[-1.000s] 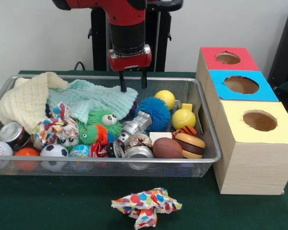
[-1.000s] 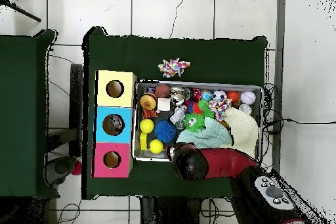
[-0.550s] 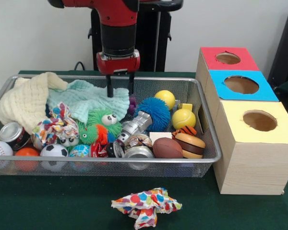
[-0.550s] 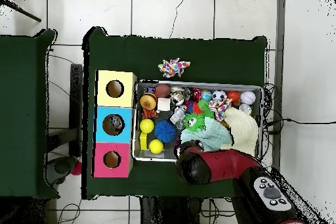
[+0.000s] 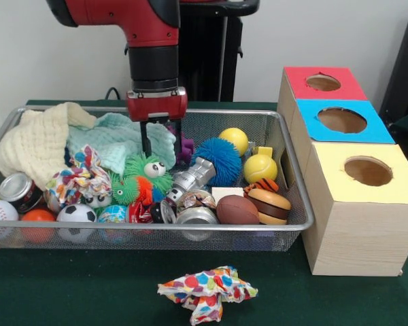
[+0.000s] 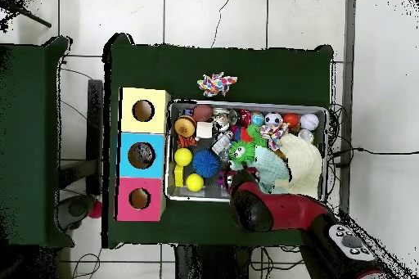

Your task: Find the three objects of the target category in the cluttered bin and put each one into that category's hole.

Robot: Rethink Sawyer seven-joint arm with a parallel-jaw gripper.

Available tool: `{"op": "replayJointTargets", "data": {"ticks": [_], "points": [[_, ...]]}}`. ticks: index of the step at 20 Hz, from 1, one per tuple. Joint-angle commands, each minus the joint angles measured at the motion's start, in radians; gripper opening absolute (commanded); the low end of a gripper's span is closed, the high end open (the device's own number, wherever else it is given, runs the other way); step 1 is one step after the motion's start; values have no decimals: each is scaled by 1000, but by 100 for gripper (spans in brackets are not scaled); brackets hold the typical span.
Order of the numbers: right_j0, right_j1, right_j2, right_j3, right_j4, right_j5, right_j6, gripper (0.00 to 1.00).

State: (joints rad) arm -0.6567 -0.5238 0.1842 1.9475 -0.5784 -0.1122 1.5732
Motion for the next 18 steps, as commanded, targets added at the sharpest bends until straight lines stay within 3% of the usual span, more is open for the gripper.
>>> {"op": "replayJointTargets", "data": {"ticks": [1,7,14,18], "points": [[-29,38,73,-27,56,-5,196,100],[35,-5,4,-84,-21,49,76,100],[47,-28,-17,-88,0,145,54,100],[67,-51,-22,-108,-25,215,0,100]]}}
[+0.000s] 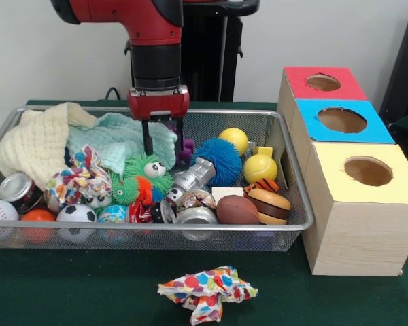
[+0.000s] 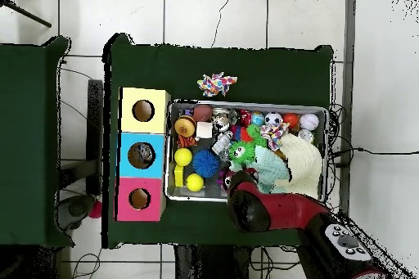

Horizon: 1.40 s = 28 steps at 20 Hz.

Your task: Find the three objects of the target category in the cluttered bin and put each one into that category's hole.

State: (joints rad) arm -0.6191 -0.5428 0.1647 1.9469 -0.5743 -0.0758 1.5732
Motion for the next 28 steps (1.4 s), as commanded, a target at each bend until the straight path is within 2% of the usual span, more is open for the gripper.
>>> {"op": "replayJointTargets", "data": {"ticks": [1,2,4,5,7,9,11,15,18,24,28], "points": [[37,-34,-7,-116,-41,191,-13,100],[44,-36,-11,-125,-58,196,-16,0],[38,-32,-23,-111,2,179,56,0],[36,-33,-22,-109,7,189,61,0],[42,-39,-21,-114,2,210,54,0],[56,-51,-17,-138,-48,219,1,0],[74,-75,-26,-157,-65,286,-48,0],[147,-94,-84,-223,-162,394,-147,0],[224,-91,-150,-290,-281,465,-201,0],[271,-77,-160,-329,-467,489,-220,0],[272,-85,-142,-320,-527,488,-208,0]]}}
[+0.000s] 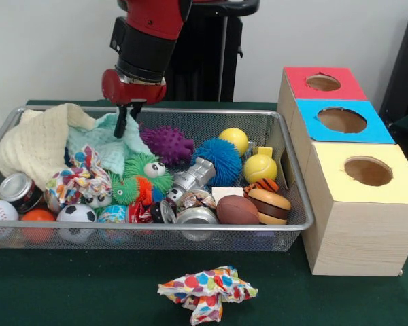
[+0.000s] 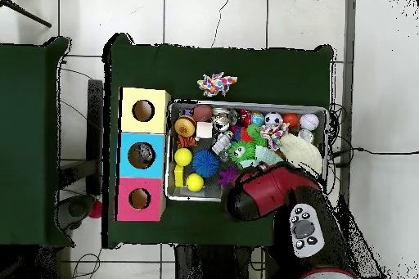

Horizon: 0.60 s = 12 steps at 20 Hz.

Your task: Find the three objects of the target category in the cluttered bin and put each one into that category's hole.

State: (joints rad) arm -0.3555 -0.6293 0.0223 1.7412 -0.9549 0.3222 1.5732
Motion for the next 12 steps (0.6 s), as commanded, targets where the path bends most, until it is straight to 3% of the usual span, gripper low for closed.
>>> {"op": "replayJointTargets", "data": {"ticks": [1,12], "points": [[7,-1,5,-110,-153,92,-205,0],[2,7,39,-114,-193,111,-206,0]]}}
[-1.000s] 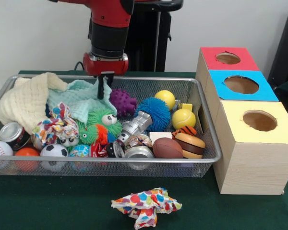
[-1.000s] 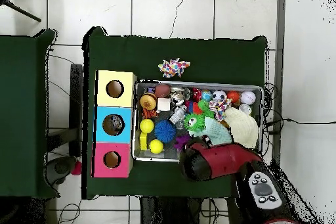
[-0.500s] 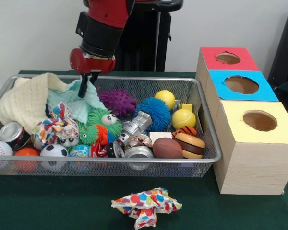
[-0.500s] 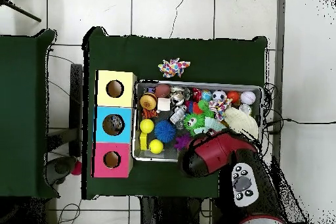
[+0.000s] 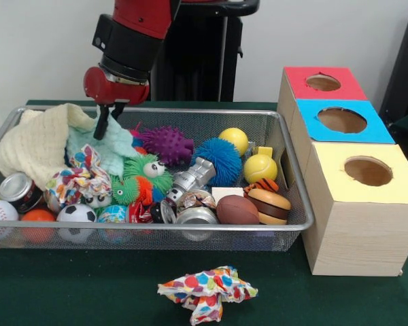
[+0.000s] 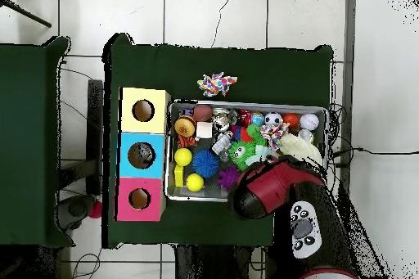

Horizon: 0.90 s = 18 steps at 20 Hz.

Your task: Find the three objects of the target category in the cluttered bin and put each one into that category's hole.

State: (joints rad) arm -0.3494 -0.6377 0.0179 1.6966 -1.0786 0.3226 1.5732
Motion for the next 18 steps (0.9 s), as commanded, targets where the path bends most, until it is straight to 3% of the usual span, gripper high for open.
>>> {"op": "replayJointTargets", "data": {"ticks": [1,9,12,13,16,18], "points": [[-5,16,46,-71,-71,114,-211,0],[-16,3,56,-66,-74,107,-227,0],[-32,-6,67,-60,-46,74,-160,0],[-40,-9,75,-56,-37,70,-155,100],[-52,-9,85,-56,-11,93,-163,100],[-33,-3,83,-72,-49,83,-186,100]]}}
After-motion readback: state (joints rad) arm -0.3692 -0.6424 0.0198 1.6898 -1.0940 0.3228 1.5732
